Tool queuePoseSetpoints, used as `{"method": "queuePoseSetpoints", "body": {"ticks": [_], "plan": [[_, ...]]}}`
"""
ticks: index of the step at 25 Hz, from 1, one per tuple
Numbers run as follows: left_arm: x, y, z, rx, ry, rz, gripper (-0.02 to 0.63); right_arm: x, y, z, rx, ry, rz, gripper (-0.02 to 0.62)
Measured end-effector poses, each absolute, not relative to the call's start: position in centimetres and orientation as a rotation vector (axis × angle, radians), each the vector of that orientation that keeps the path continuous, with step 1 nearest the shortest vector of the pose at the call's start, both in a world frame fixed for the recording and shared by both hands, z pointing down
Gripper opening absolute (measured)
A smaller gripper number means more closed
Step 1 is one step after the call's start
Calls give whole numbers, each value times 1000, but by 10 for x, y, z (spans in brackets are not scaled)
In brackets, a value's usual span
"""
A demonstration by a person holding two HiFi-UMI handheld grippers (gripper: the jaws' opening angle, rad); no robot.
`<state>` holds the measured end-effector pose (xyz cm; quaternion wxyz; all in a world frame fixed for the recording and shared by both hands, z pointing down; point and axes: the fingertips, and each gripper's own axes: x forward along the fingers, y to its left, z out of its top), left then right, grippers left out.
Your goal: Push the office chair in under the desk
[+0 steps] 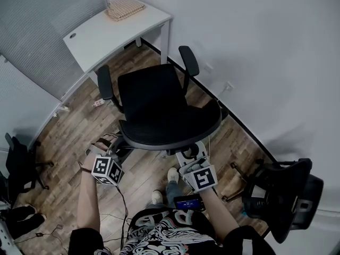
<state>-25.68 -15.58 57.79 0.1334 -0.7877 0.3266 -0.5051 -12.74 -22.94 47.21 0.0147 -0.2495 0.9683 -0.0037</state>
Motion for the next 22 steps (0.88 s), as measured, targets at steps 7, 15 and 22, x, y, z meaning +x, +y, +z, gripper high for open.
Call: {"method": "queuePoseSetpoints", "body": {"ticks": [7, 15, 22], "plan": [[-261, -169, 577, -2278, 970, -1469, 127, -133, -243, 472, -749, 3024, -20, 120], [-267, -183, 577, -2273, 993, -1475, 127, -141, -258, 472, -712, 3042, -54, 120], [-274, -197, 576, -2264, 1015, -1472, 127, -149, -274, 471, -699, 3042, -64, 121]]}}
